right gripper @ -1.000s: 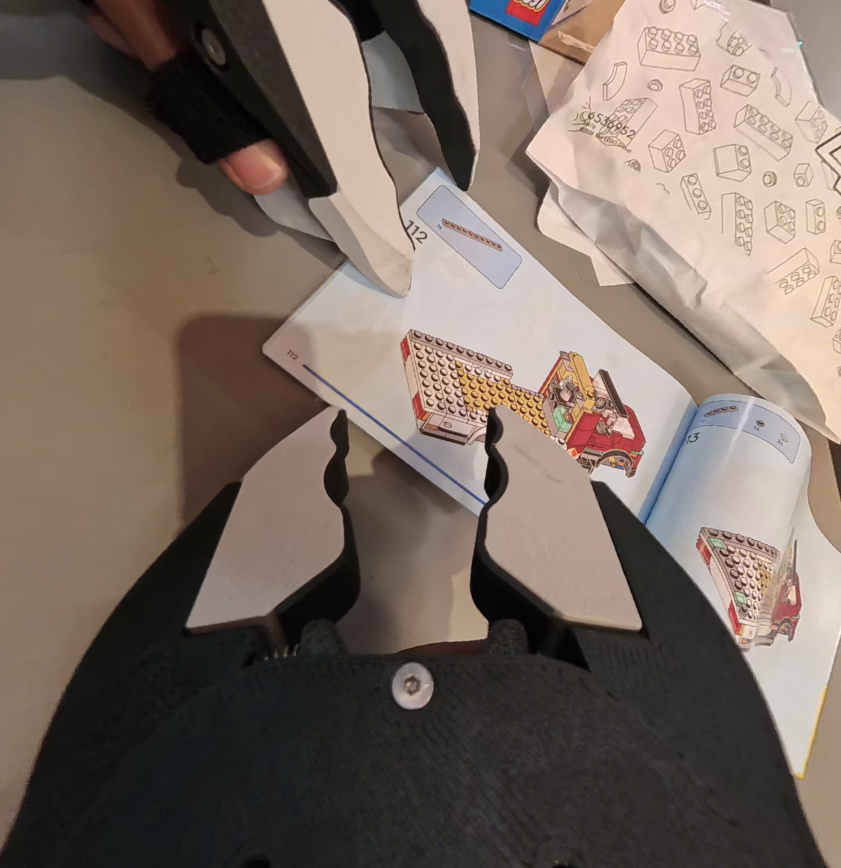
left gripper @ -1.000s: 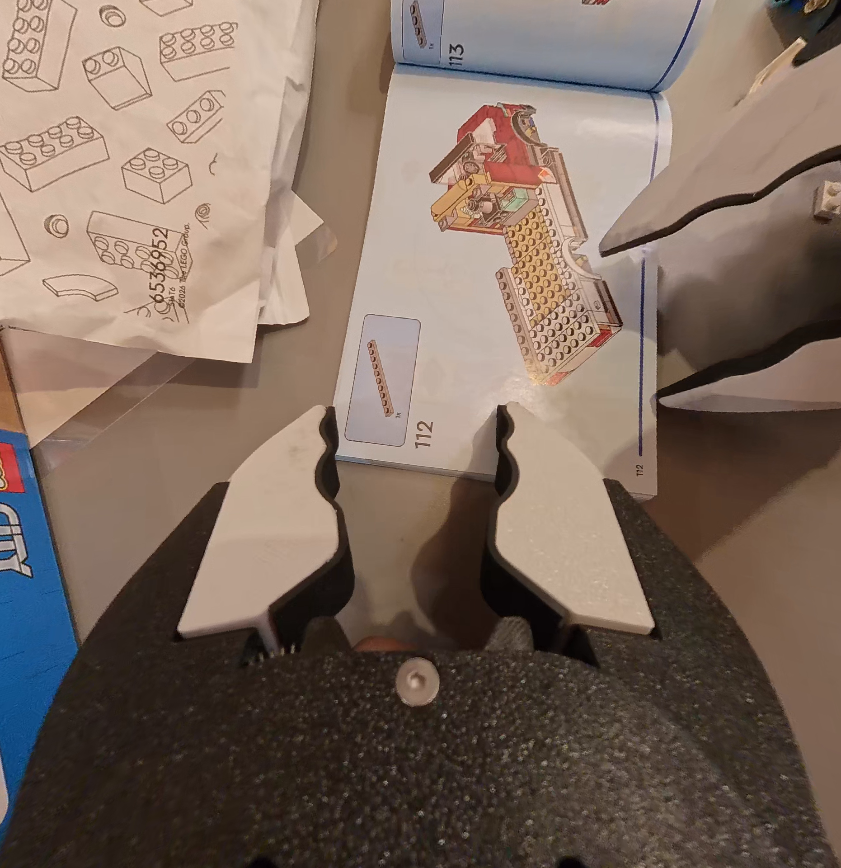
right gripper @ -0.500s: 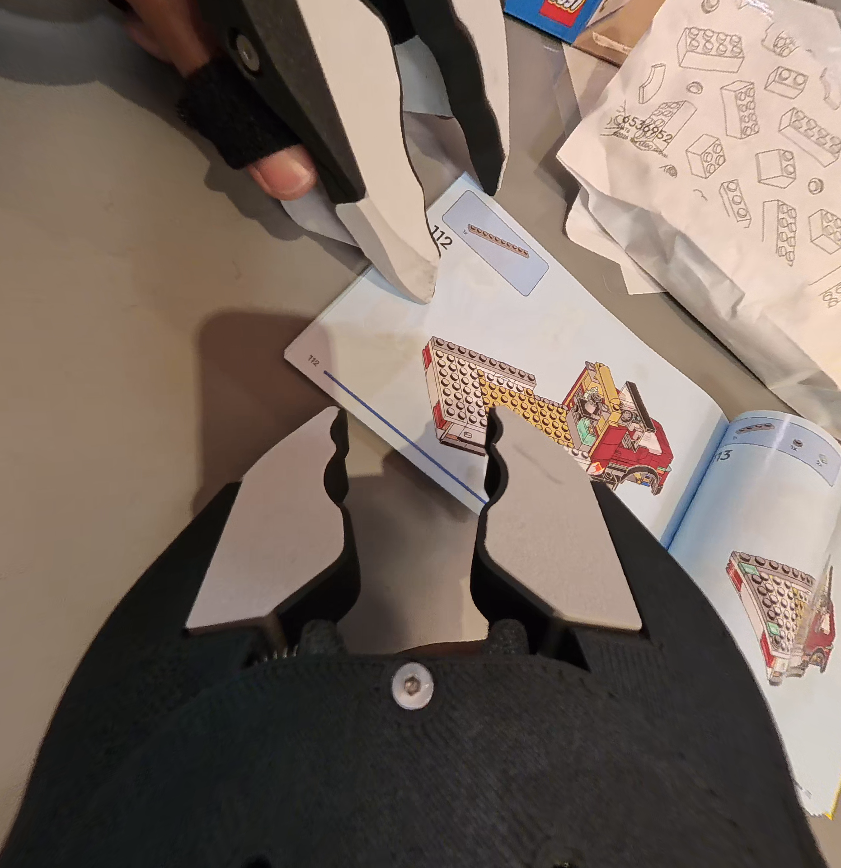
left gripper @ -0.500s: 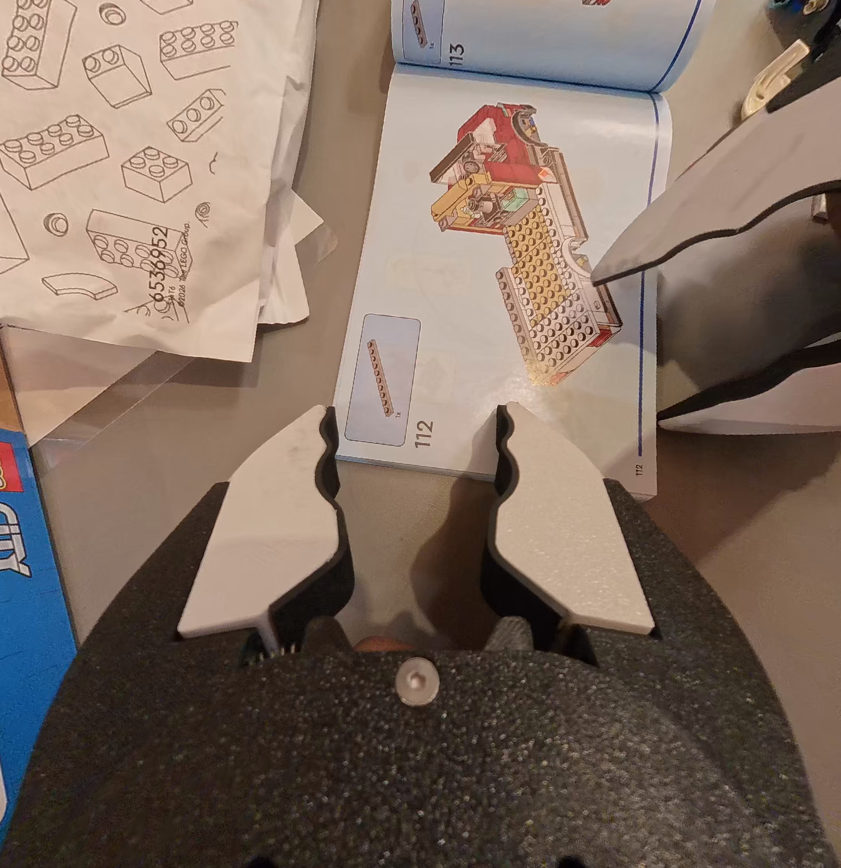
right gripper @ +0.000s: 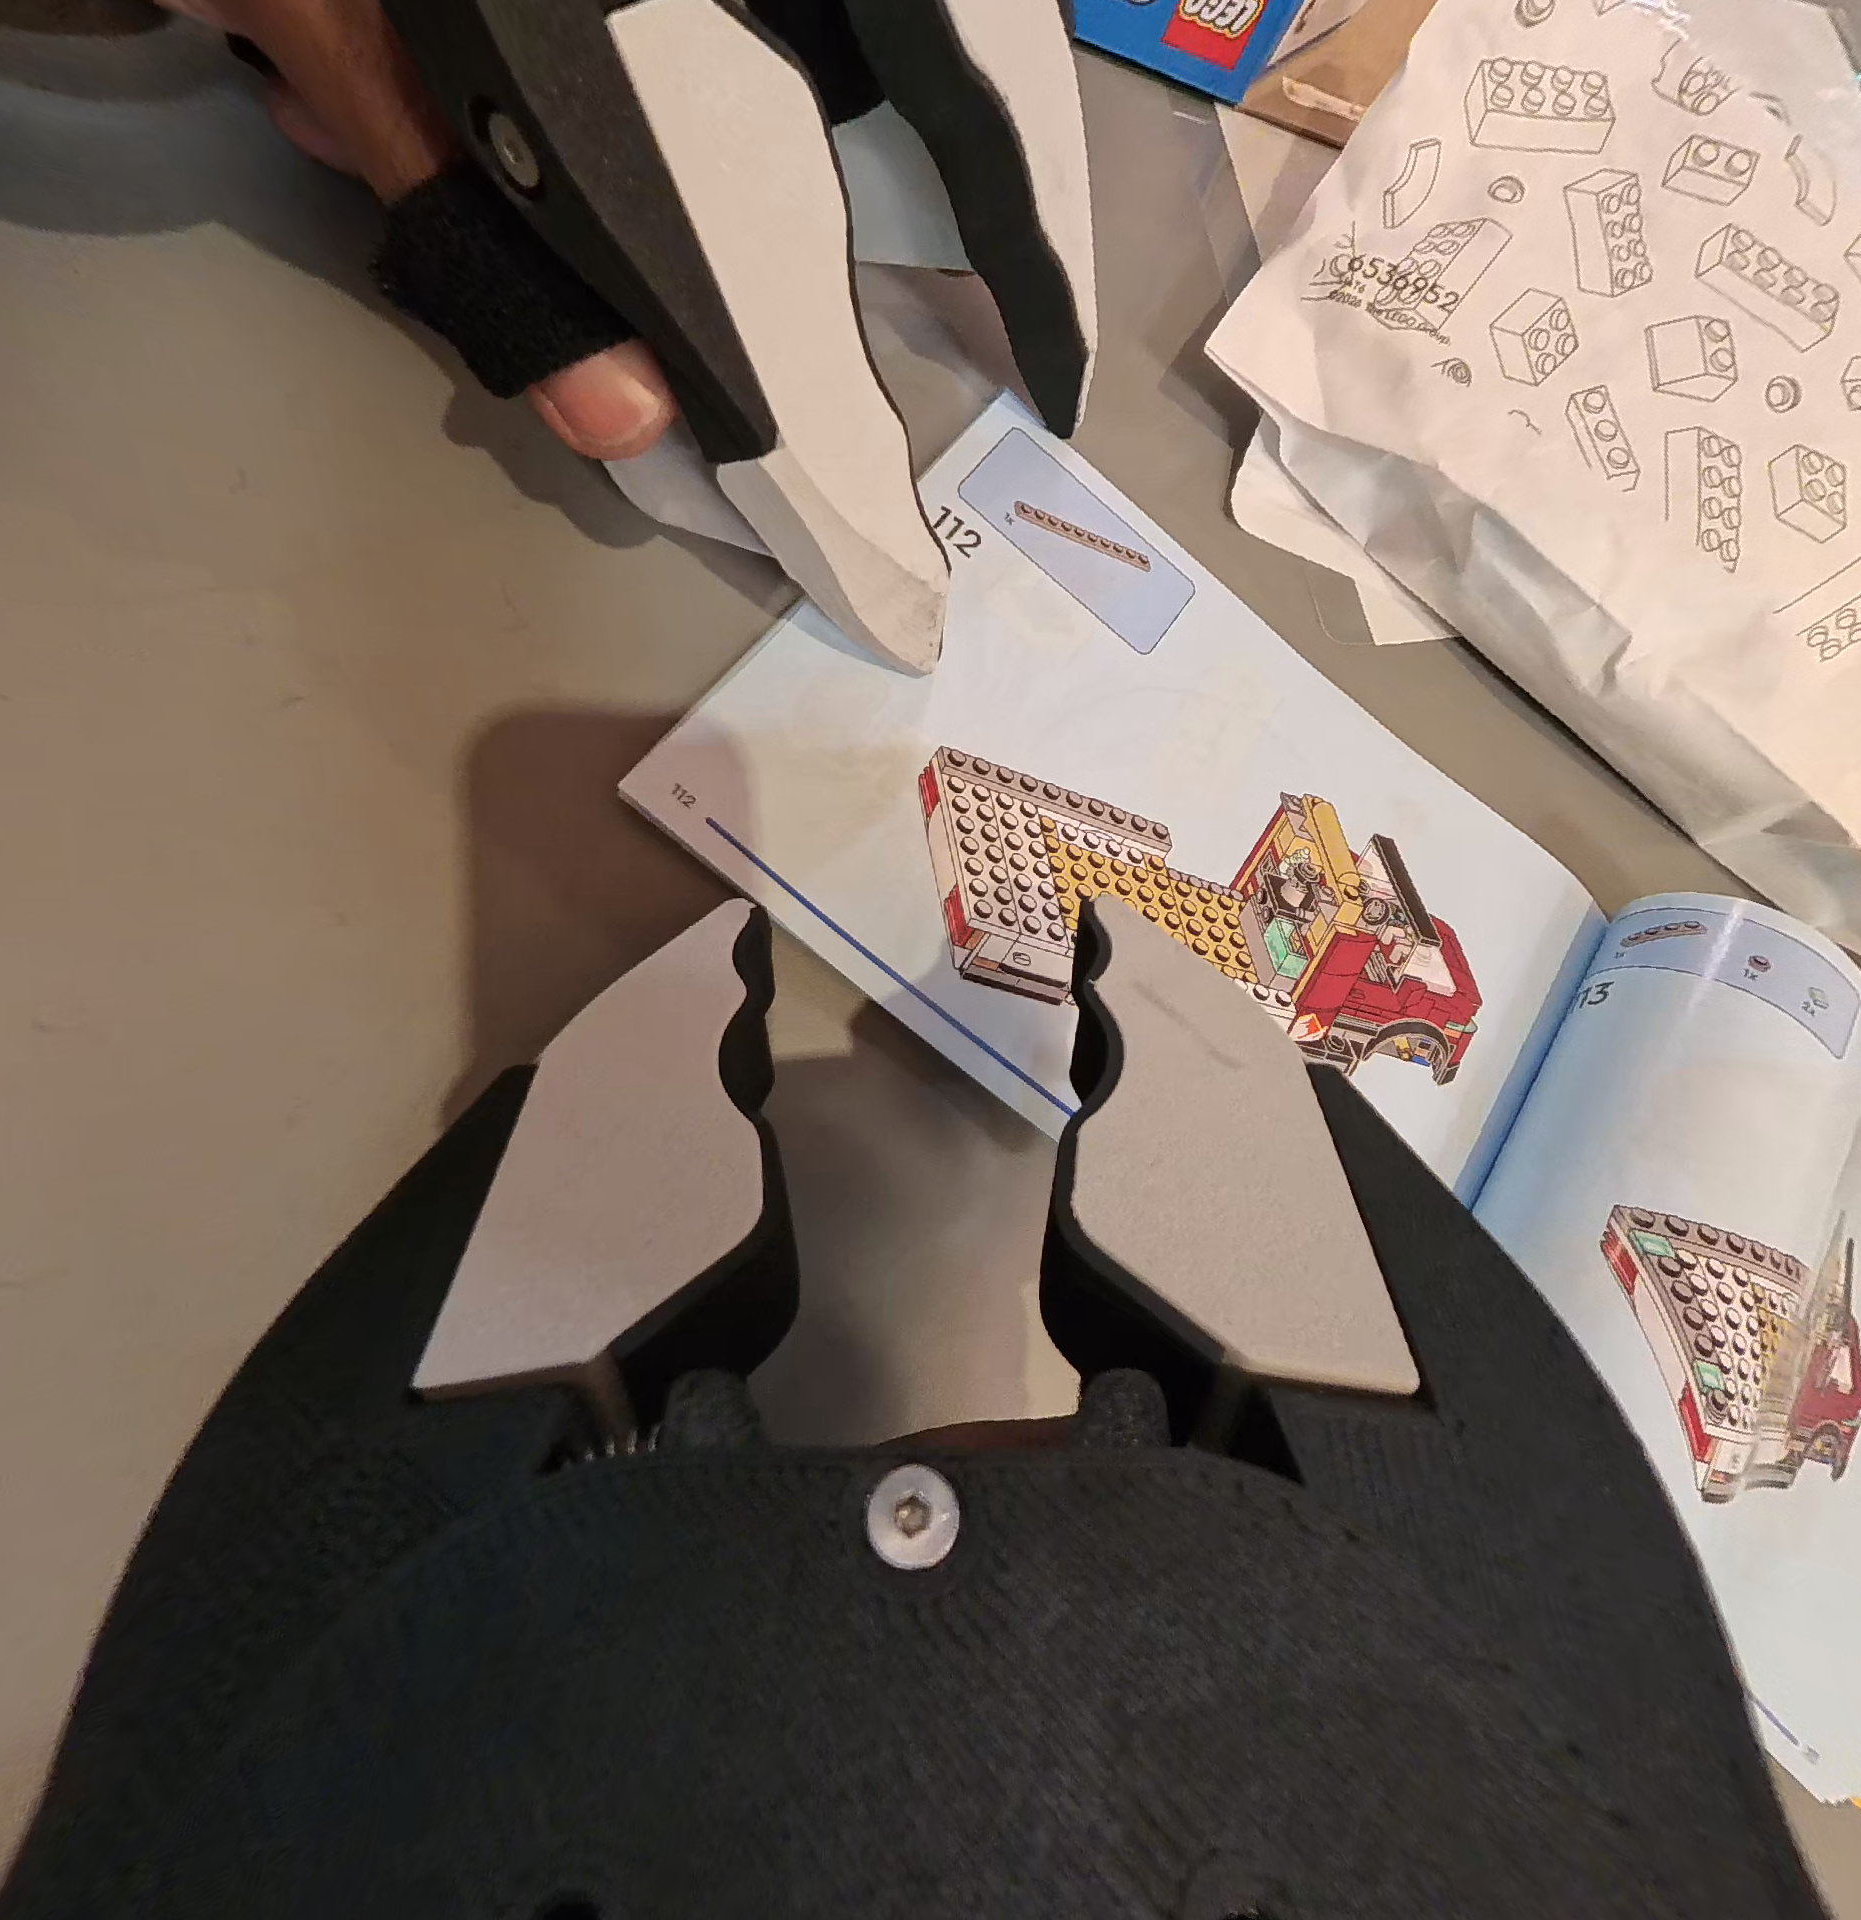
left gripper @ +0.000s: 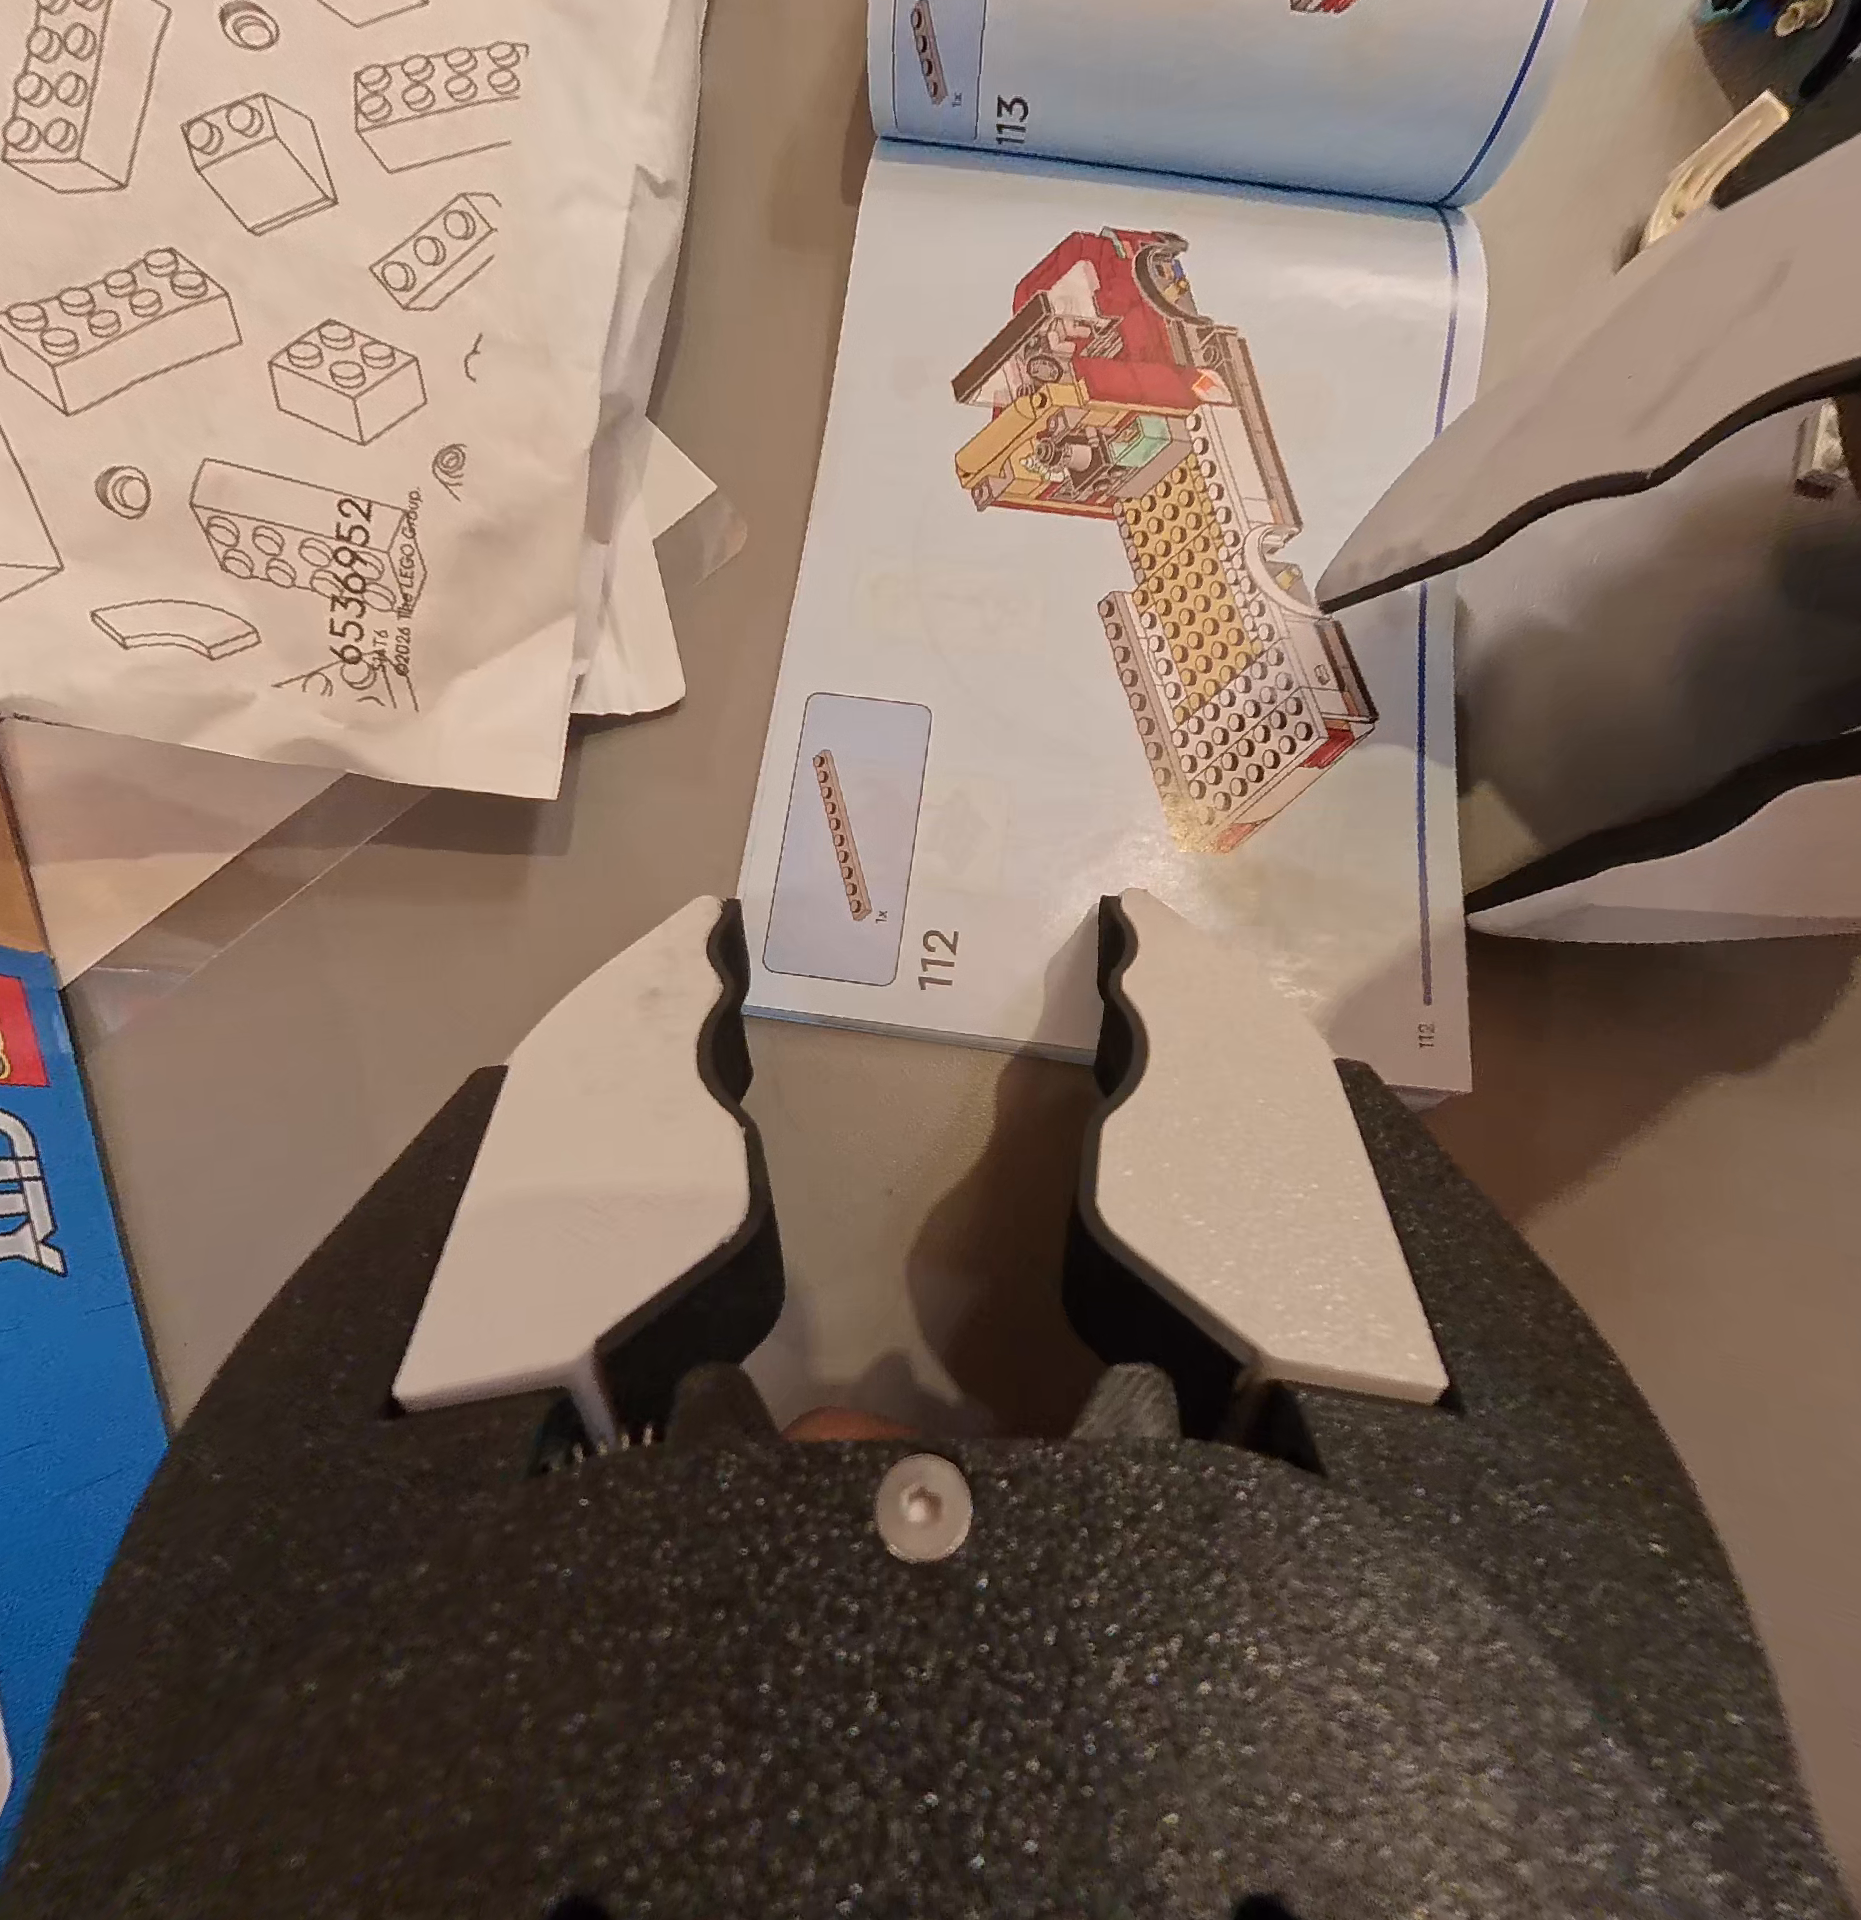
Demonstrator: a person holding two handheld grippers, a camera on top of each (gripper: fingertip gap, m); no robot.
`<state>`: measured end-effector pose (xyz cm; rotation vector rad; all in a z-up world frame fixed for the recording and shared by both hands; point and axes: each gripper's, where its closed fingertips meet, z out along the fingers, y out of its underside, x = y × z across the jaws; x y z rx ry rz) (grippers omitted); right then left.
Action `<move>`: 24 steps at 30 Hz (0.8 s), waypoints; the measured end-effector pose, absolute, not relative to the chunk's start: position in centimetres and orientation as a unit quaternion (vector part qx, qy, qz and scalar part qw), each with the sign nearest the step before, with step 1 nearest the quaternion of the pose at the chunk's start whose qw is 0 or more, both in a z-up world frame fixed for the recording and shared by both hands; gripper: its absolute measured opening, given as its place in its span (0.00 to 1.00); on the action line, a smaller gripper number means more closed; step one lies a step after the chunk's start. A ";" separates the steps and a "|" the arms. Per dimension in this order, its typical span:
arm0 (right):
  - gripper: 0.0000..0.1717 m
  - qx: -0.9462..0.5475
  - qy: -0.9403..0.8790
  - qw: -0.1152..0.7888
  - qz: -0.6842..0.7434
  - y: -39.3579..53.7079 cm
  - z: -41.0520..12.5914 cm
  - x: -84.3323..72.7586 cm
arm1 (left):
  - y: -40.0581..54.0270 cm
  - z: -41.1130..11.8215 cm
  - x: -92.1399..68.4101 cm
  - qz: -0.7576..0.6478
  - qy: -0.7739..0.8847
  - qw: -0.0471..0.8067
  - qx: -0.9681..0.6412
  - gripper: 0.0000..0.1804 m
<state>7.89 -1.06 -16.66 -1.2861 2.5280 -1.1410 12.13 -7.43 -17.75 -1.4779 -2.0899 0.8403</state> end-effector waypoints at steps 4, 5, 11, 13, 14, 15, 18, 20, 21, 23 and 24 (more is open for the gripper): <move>0.32 -0.416 0.828 0.046 -0.372 -1.1 -16.6 7.7 | -7.5 -17.8 12.1 0.304 -0.757 0.222 -0.534 0.36; 0.32 -0.415 0.829 0.048 -0.372 -1.1 -16.6 7.7 | -7.5 -17.8 12.1 0.304 -0.757 0.223 -0.534 0.36; 0.32 -0.408 0.831 0.054 -0.373 -1.1 -16.5 7.6 | -7.5 -17.8 12.2 0.304 -0.758 0.224 -0.532 0.36; 0.32 -0.406 0.833 0.057 -0.372 -1.2 -16.5 7.6 | -7.5 -17.8 12.2 0.303 -0.758 0.224 -0.532 0.36; 0.32 -0.405 0.833 0.059 -0.372 -1.2 -16.5 7.5 | -7.5 -17.8 12.2 0.303 -0.758 0.224 -0.532 0.36; 0.32 -0.403 0.834 0.060 -0.372 -1.2 -16.5 7.5 | -7.5 -17.8 12.2 0.303 -0.758 0.224 -0.532 0.36; 0.32 -0.399 0.836 0.066 -0.370 -1.2 -16.5 7.4 | -7.5 -17.8 12.2 0.303 -0.758 0.224 -0.532 0.36; 0.32 -0.397 0.838 0.069 -0.369 -1.2 -16.5 7.4 | -7.5 -17.7 12.2 0.304 -0.757 0.225 -0.532 0.36; 0.32 -0.395 0.839 0.070 -0.368 -1.2 -16.6 7.4 | -7.5 -17.7 12.2 0.304 -0.757 0.227 -0.532 0.36; 0.32 -0.392 0.840 0.072 -0.368 -1.3 -16.6 7.4 | -7.5 -17.5 12.2 0.307 -0.757 0.235 -0.527 0.36; 0.32 -0.390 0.841 0.073 -0.368 -1.3 -16.6 7.3 | -7.5 -17.3 12.2 0.308 -0.756 0.240 -0.525 0.36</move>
